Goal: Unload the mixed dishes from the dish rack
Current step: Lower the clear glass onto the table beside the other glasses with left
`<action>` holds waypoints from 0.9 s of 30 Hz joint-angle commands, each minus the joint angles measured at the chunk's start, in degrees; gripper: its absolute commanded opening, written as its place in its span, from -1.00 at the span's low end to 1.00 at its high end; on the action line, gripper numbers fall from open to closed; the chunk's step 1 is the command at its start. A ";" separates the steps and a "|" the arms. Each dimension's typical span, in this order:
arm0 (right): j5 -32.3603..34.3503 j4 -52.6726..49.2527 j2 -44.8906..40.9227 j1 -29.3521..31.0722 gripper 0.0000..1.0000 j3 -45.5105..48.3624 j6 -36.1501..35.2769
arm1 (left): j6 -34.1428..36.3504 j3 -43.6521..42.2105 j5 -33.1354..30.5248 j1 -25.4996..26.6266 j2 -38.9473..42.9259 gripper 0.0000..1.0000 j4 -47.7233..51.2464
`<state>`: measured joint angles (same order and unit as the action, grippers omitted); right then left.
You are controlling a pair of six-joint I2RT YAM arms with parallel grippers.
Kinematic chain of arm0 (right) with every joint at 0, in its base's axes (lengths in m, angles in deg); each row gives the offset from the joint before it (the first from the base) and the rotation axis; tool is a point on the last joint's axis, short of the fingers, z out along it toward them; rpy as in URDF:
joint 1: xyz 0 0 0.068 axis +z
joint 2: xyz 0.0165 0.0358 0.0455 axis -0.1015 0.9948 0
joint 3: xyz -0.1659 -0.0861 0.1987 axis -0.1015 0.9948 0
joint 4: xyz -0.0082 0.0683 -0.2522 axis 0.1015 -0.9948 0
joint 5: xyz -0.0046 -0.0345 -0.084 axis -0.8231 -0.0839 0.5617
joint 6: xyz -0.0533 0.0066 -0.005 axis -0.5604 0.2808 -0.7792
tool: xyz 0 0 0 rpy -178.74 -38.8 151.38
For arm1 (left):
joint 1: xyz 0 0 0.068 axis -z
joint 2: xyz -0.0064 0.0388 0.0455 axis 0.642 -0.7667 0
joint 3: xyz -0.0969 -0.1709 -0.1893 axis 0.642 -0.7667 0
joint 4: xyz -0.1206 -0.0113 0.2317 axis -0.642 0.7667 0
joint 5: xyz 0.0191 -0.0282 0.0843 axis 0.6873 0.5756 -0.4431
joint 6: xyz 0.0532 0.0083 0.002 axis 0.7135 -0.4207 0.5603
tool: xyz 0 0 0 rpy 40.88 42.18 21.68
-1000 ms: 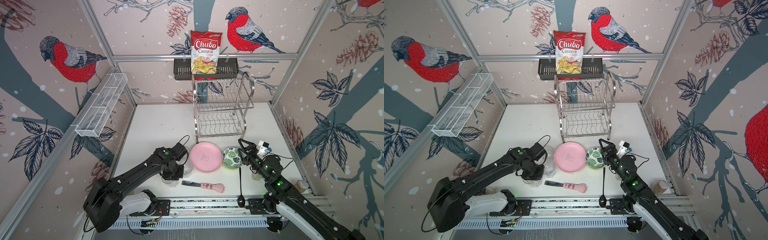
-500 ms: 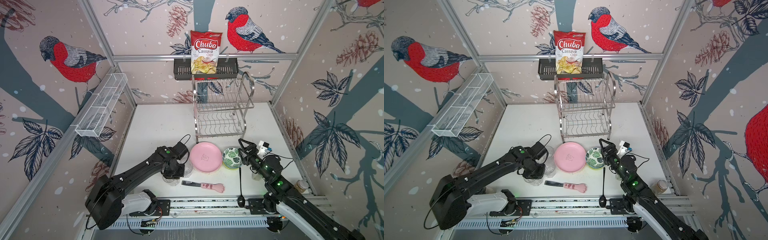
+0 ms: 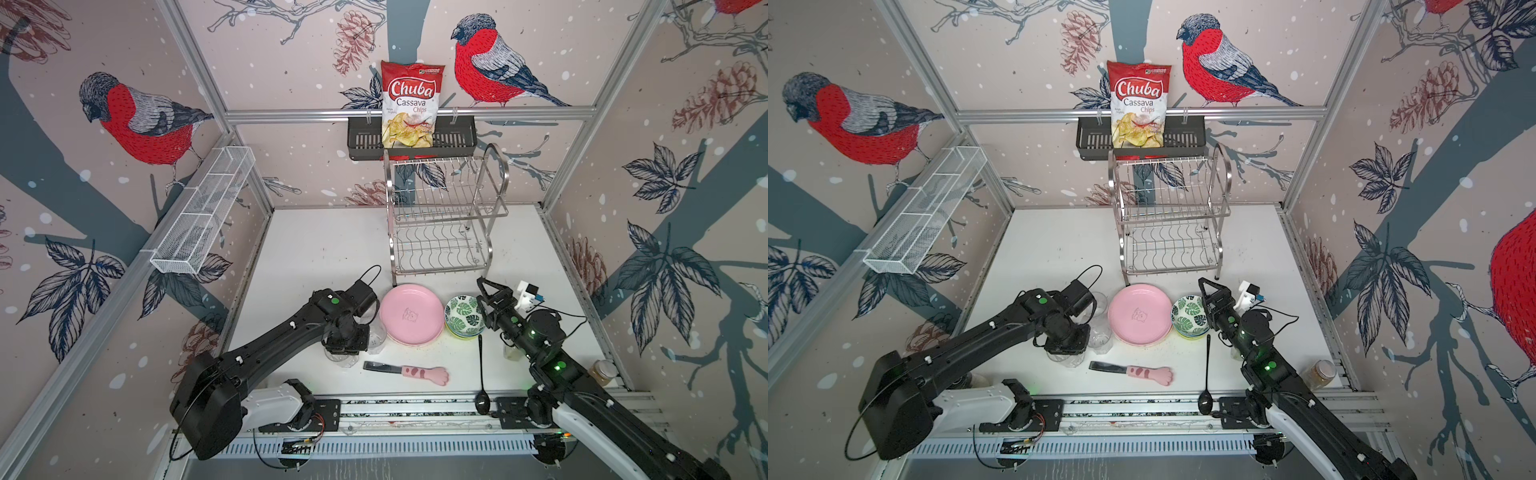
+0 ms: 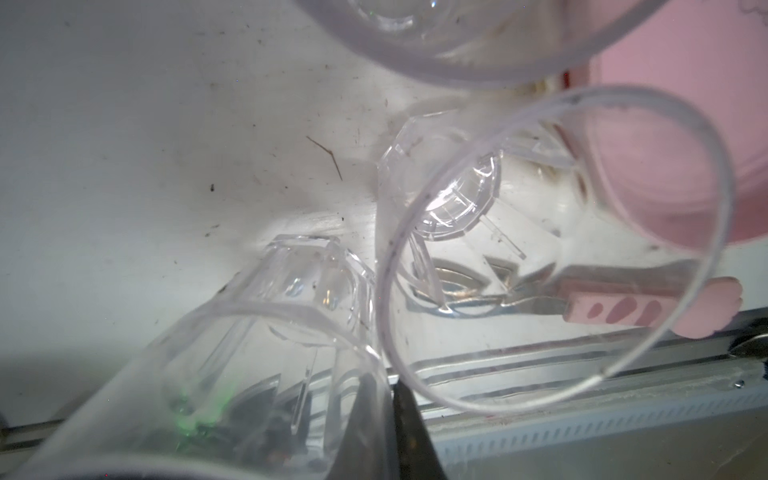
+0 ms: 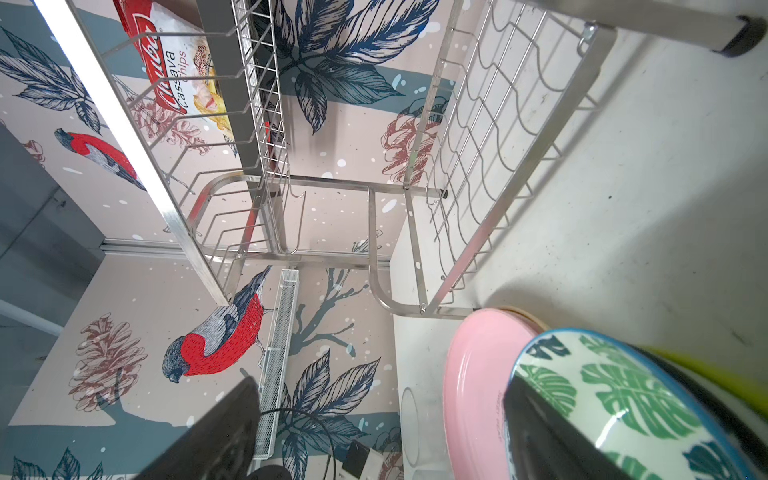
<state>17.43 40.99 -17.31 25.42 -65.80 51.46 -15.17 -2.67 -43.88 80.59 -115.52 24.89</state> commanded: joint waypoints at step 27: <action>-5.19 -3.42 16.68 10.77 0.93 -16.56 -16.62 | 2.28 2.63 -3.58 -2.14 3.75 -1.00 5.93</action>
<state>12.25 36.33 -0.87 35.96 -81.78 36.34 -13.71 -0.25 -46.94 78.71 -111.83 30.77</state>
